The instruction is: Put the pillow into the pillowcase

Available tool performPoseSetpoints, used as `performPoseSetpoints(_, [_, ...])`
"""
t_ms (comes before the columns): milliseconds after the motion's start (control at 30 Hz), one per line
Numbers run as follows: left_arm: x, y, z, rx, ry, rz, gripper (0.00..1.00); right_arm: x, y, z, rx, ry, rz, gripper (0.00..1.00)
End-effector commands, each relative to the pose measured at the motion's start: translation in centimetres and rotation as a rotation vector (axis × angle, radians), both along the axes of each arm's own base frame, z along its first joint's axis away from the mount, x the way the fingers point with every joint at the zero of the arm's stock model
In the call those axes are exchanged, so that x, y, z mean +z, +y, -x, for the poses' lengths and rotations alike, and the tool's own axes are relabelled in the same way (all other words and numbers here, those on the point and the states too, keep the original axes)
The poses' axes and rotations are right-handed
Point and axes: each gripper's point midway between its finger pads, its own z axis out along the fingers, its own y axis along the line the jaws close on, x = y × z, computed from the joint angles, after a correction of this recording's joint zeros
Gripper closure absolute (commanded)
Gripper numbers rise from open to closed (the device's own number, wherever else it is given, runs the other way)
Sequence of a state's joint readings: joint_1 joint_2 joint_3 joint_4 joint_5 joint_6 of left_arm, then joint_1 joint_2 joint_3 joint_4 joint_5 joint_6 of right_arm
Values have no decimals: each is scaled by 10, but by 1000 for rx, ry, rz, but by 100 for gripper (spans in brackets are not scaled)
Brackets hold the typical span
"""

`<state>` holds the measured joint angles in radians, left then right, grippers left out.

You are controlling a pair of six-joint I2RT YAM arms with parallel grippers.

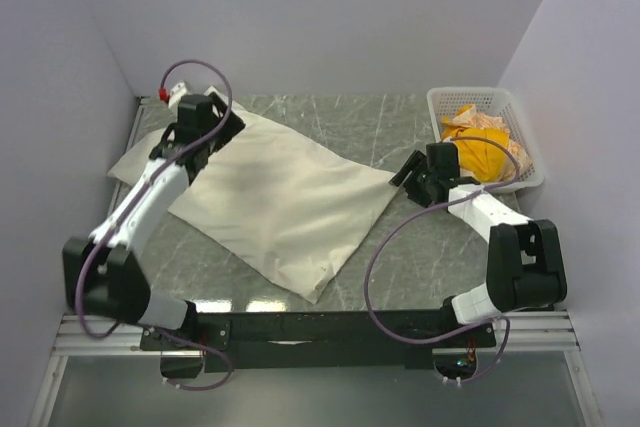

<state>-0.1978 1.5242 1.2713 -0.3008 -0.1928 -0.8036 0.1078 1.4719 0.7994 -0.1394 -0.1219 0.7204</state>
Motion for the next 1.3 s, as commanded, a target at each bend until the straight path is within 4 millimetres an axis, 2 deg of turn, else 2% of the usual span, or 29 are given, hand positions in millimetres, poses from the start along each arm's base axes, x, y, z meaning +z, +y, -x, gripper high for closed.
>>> performPoseSetpoints(0, [0,-21,54,76,-33,61,21,50,6,-13,4,-132,51,28])
performPoseSetpoints(33, [-18,-28,69,64,-6,50,24,54,18,-10,37,-144,32,28])
performPoseSetpoints(67, [-16,-34,83,57,-8,45,25,53,27,-3,61,-140,15,28])
performPoseSetpoints(100, [-19,-50,98,44,-14,30,25,62,39,5,98,-161,-20,28])
performPoseSetpoints(133, [-36,-51,110,45,16,13,24,65,49,14,125,-173,-29,28])
performPoseSetpoints(167, [-34,-52,116,45,4,27,23,51,69,39,187,-154,-32,28])
performPoseSetpoints(200, [-37,-50,119,56,0,29,22,67,82,53,207,-213,-68,28])
performPoseSetpoints(233, [-45,-44,123,75,12,16,19,66,91,67,227,-216,-82,29])
performPoseSetpoints(267, [-44,-40,123,81,6,7,18,51,113,98,311,-184,-96,32])
performPoseSetpoints(300, [-39,-41,119,62,-12,-3,18,58,121,114,333,-193,-123,32])
performPoseSetpoints(333, [-37,-44,118,52,-8,7,18,54,125,125,339,-192,-111,32])
performPoseSetpoints(367, [-39,-44,115,54,6,-4,17,52,141,153,421,-198,-121,32])
performPoseSetpoints(400, [-33,-45,111,41,1,-17,17,48,145,166,425,-176,-135,32])
performPoseSetpoints(467, [-36,-45,107,49,22,-37,15,42,151,189,454,-175,-133,34])
performPoseSetpoints(500, [-33,-44,104,52,21,-38,15,38,162,215,516,-148,-133,34])
performPoseSetpoints(567, [-30,-43,99,41,15,-29,15,33,163,230,514,-145,-118,34])
performPoseSetpoints(600, [-31,-43,98,37,14,-29,14,30,173,255,596,-135,-122,34])
performPoseSetpoints(700, [-27,-39,91,33,14,-24,14,23,185,278,638,-135,-98,34])
performPoseSetpoints(733, [-26,-37,90,36,13,-31,14,26,195,295,695,-141,-101,34])
performPoseSetpoints(767, [-26,-33,88,43,16,-35,14,16,201,300,709,-125,-67,34])
performPoseSetpoints(833, [-22,-31,84,42,7,-24,14,13,212,304,728,-124,-38,34])
performPoseSetpoints(867, [-20,-28,83,41,3,-17,14,3,215,303,731,-120,2,34])
performPoseSetpoints(1000, [-16,-22,83,44,-2,-17,14,-1,231,292,731,-172,36,34])
performPoseSetpoints(1033, [-15,-18,84,49,-4,-17,14,-7,232,289,739,-175,70,34])
performPoseSetpoints(1100, [-15,-15,85,48,-3,-15,14,-3,239,282,726,-199,76,35])
performPoseSetpoints(1267, [-11,-6,87,59,-17,-7,14,-14,250,267,715,-201,93,45])
